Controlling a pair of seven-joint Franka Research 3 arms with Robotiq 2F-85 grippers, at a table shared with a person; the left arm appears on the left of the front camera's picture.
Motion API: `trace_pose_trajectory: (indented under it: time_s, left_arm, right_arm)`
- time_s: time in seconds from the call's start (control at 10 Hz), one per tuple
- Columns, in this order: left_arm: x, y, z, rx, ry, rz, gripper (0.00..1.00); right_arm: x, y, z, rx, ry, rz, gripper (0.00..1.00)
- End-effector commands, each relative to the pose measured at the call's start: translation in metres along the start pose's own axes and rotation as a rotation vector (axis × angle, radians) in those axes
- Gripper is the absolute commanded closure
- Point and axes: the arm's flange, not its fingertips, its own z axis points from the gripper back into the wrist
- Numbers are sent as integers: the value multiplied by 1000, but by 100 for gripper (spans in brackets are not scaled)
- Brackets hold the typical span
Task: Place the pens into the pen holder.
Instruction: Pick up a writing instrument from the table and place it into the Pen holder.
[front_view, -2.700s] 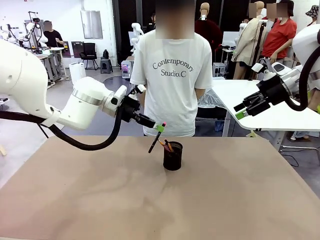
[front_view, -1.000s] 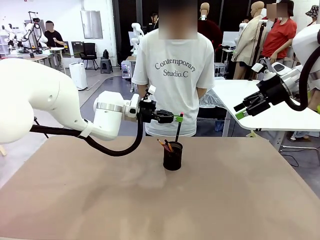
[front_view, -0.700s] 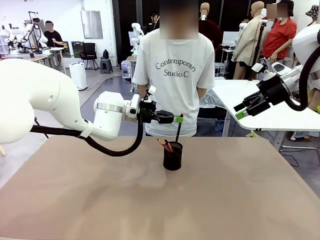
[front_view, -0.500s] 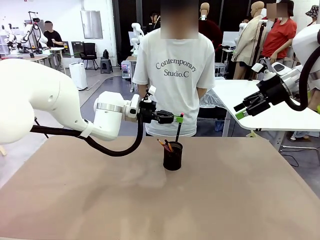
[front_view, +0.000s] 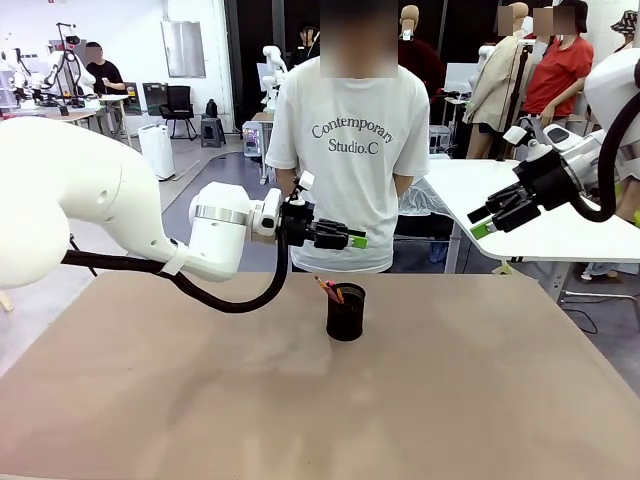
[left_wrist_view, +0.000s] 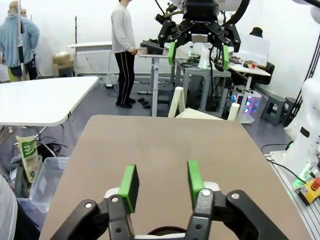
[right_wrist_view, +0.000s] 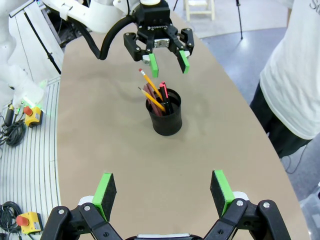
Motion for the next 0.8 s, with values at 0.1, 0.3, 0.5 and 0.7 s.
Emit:
trace_pose_trajectory:
  time_s: [0.1,0.3,0.5,0.7]
  left_arm:
    - [7,-5,2,-1,39,-29,0]
    - [10,-6,1,1,51,-39,0]
    - [12,-8,0,20,55,-45,0]
    - [10,-3,-3,3,33,-34,0]
  right_arm:
    - [2,1,1,-2,-1,-6,0]
    - [2,1,1,-2,-1,-6,0]
    - [2,1,1,-2,-1,-6,0]
    - [2,1,1,-2,-1,-6,0]
